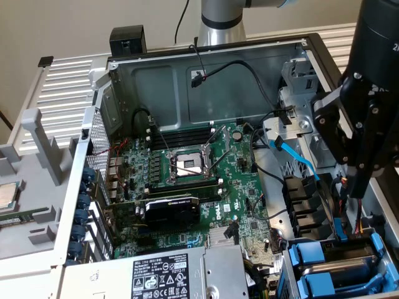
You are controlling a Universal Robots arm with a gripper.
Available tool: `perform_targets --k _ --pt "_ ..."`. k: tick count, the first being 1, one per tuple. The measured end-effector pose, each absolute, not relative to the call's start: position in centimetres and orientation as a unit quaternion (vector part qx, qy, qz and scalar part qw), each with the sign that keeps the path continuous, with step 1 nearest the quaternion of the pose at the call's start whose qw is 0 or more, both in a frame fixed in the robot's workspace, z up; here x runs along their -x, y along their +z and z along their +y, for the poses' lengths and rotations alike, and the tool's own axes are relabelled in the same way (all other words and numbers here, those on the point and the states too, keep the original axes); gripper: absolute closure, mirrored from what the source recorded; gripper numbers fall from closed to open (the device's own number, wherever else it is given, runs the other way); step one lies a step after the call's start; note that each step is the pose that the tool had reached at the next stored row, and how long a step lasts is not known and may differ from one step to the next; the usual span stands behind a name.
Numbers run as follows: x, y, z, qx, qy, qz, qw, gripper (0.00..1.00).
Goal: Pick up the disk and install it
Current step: 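Insert the second disk wire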
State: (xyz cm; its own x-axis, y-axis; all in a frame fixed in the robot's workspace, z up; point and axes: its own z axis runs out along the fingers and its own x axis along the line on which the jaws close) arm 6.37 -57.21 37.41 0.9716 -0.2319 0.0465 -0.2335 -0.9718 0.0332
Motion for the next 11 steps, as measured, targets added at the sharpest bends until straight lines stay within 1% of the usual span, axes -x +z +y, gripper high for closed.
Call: perform_targets --k 11 --pt "-6.37 37.48 -56.91 -0.995 0.021 -0.096 0.019 0.89"
